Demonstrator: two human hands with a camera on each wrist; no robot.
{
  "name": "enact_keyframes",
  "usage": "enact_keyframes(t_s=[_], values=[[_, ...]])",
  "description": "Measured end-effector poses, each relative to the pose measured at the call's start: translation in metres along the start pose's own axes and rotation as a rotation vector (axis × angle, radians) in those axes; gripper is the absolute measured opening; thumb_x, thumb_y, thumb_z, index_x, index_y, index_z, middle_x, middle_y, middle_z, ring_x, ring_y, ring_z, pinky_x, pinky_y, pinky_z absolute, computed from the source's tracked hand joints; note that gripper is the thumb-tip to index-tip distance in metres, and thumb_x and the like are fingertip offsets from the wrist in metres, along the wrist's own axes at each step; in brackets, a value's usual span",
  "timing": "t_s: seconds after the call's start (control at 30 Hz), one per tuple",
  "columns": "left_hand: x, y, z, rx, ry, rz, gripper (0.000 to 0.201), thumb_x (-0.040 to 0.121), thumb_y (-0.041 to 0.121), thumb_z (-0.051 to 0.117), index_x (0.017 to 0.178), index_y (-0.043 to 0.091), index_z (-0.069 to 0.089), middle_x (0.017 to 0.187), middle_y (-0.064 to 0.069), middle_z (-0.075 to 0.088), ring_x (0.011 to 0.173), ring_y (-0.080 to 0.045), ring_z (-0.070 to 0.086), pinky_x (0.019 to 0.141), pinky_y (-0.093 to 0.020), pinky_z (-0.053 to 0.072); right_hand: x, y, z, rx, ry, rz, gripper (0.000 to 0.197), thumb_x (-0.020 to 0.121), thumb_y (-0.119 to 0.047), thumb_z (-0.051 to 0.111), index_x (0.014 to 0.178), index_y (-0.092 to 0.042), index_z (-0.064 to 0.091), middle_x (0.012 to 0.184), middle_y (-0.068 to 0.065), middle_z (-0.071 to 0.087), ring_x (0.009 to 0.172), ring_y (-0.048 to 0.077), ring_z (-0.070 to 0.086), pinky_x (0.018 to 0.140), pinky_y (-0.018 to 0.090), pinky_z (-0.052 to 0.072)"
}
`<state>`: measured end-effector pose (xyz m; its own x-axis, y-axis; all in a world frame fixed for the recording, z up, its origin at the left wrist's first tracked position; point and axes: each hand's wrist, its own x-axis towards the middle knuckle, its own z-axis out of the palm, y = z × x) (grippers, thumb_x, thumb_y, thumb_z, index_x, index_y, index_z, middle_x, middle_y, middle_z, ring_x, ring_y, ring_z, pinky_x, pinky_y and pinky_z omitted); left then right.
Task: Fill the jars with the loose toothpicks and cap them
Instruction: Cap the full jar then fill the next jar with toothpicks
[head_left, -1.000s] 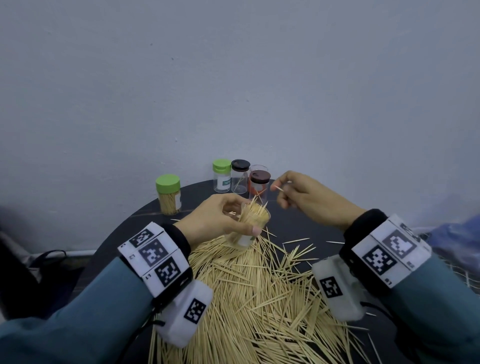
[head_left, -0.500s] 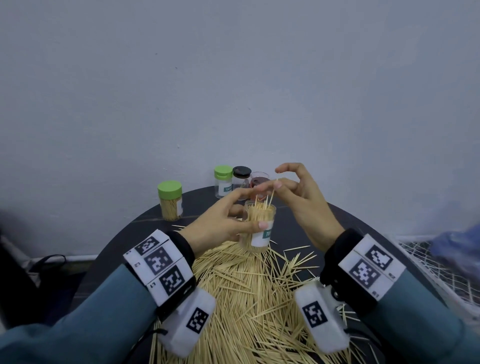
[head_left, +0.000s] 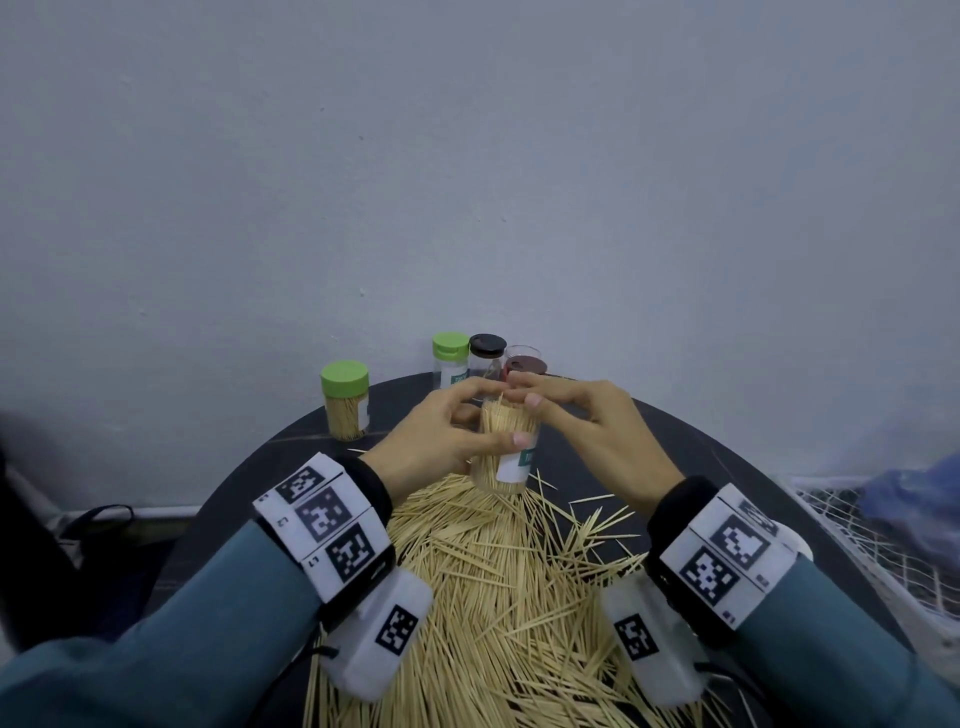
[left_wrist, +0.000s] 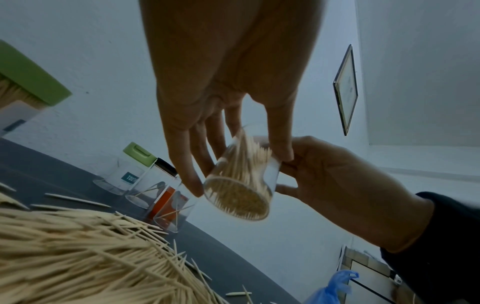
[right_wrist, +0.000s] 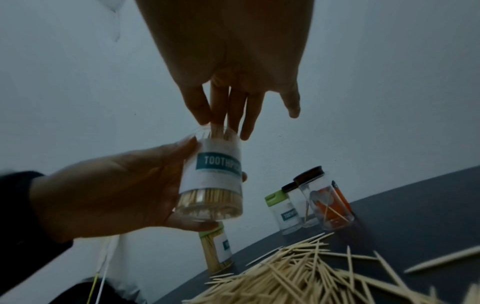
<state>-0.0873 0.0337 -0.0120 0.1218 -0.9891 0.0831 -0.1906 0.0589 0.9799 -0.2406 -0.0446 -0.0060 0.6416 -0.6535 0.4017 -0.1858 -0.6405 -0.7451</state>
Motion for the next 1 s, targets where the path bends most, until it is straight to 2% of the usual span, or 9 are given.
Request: enact_keyframes(t_s=[0.1, 0.23, 0.37, 0.43, 0.5, 0.6, 0.7, 0.83, 1.0], values=[[0.002, -0.001, -0.002, 0.020, 0.035, -0.003, 0.053, 0.076, 0.019, 0.075, 0.124, 0.023, 0.054, 0.107, -0.003, 0.071, 0.097, -0.014, 0.068, 0.079, -0.033, 0.058, 0.000, -0.002, -0.002, 0.014, 0.028, 0.014, 0.026, 0.095, -0.021, 0.051, 0.115, -0.023, 0.067, 0.120, -0.014, 0.063, 0.111, -0.007, 0.053, 0.089, 0.002, 0.038], [0.003, -0.001, -0.006, 0.100, 0.071, 0.004, 0.053, 0.072, 0.022, 0.078, 0.121, 0.013, 0.058, 0.109, -0.002, 0.070, 0.101, -0.013, 0.066, 0.092, -0.037, 0.052, 0.000, -0.001, -0.010, -0.118, 0.053, 0.082, 0.020, 0.092, -0.017, 0.055, 0.110, -0.018, 0.064, 0.108, -0.006, 0.066, 0.102, 0.005, 0.059, 0.082, 0.009, 0.043], [0.003, 0.001, -0.011, 0.154, 0.126, 0.007, 0.047, 0.073, 0.020, 0.079, 0.116, 0.014, 0.060, 0.107, 0.000, 0.068, 0.103, -0.013, 0.063, 0.092, -0.029, 0.049, -0.005, 0.001, -0.008, -0.406, -0.274, 0.401, 0.018, 0.090, -0.022, 0.059, 0.107, -0.015, 0.062, 0.108, 0.002, 0.064, 0.098, 0.012, 0.058, 0.084, 0.021, 0.044], [0.004, 0.002, -0.013, 0.170, 0.143, 0.008, 0.047, 0.073, 0.020, 0.079, 0.116, 0.013, 0.060, 0.106, 0.000, 0.068, 0.102, -0.013, 0.062, 0.089, -0.026, 0.048, -0.009, -0.001, 0.000, -0.543, -0.455, 0.479, 0.025, 0.090, -0.028, 0.059, 0.108, -0.013, 0.063, 0.110, 0.002, 0.064, 0.097, 0.013, 0.058, 0.084, 0.023, 0.046], [0.004, 0.002, -0.015, 0.168, 0.151, 0.006, 0.046, 0.073, 0.019, 0.079, 0.115, 0.012, 0.060, 0.104, 0.000, 0.067, 0.101, -0.014, 0.061, 0.085, -0.023, 0.048, -0.012, -0.005, 0.007, -0.648, -0.585, 0.502, 0.031, 0.088, -0.033, 0.061, 0.112, -0.013, 0.063, 0.113, 0.002, 0.063, 0.102, 0.014, 0.058, 0.086, 0.024, 0.045], [0.004, 0.003, -0.015, 0.189, 0.164, 0.011, 0.047, 0.073, 0.019, 0.079, 0.115, 0.012, 0.059, 0.105, 0.002, 0.064, 0.100, -0.011, 0.057, 0.079, -0.019, 0.045, -0.014, -0.009, 0.011, -0.748, -0.697, 0.511, 0.039, 0.085, -0.038, 0.065, 0.115, -0.014, 0.061, 0.112, 0.002, 0.062, 0.094, 0.013, 0.054, 0.084, 0.025, 0.046], [0.004, 0.004, -0.015, 0.199, 0.167, 0.016, 0.048, 0.073, 0.019, 0.079, 0.116, 0.011, 0.060, 0.109, -0.001, 0.063, 0.105, -0.013, 0.056, 0.088, -0.025, 0.043, -0.017, -0.010, 0.009, -0.776, -0.769, 0.542, 0.043, 0.081, -0.038, 0.069, 0.116, -0.016, 0.058, 0.105, 0.002, 0.060, 0.085, 0.013, 0.053, 0.076, 0.026, 0.048], [0.004, 0.005, -0.015, 0.219, 0.165, 0.009, 0.052, 0.072, 0.021, 0.080, 0.119, 0.011, 0.059, 0.112, 0.000, 0.061, 0.107, -0.011, 0.054, 0.089, -0.024, 0.040, -0.021, -0.005, 0.011, -0.820, -0.787, 0.531, 0.048, 0.079, -0.044, 0.069, 0.116, -0.018, 0.054, 0.101, -0.004, 0.053, 0.090, 0.013, 0.050, 0.082, 0.028, 0.045], [0.004, 0.005, -0.015, 0.218, 0.164, 0.011, 0.048, 0.072, 0.020, 0.080, 0.115, 0.013, 0.060, 0.109, 0.001, 0.062, 0.106, -0.011, 0.055, 0.089, -0.023, 0.040, -0.023, 0.003, 0.021, -0.829, -0.768, 0.500, 0.048, 0.080, -0.046, 0.067, 0.115, -0.017, 0.053, 0.109, -0.001, 0.055, 0.095, 0.013, 0.050, 0.092, 0.033, 0.047]])
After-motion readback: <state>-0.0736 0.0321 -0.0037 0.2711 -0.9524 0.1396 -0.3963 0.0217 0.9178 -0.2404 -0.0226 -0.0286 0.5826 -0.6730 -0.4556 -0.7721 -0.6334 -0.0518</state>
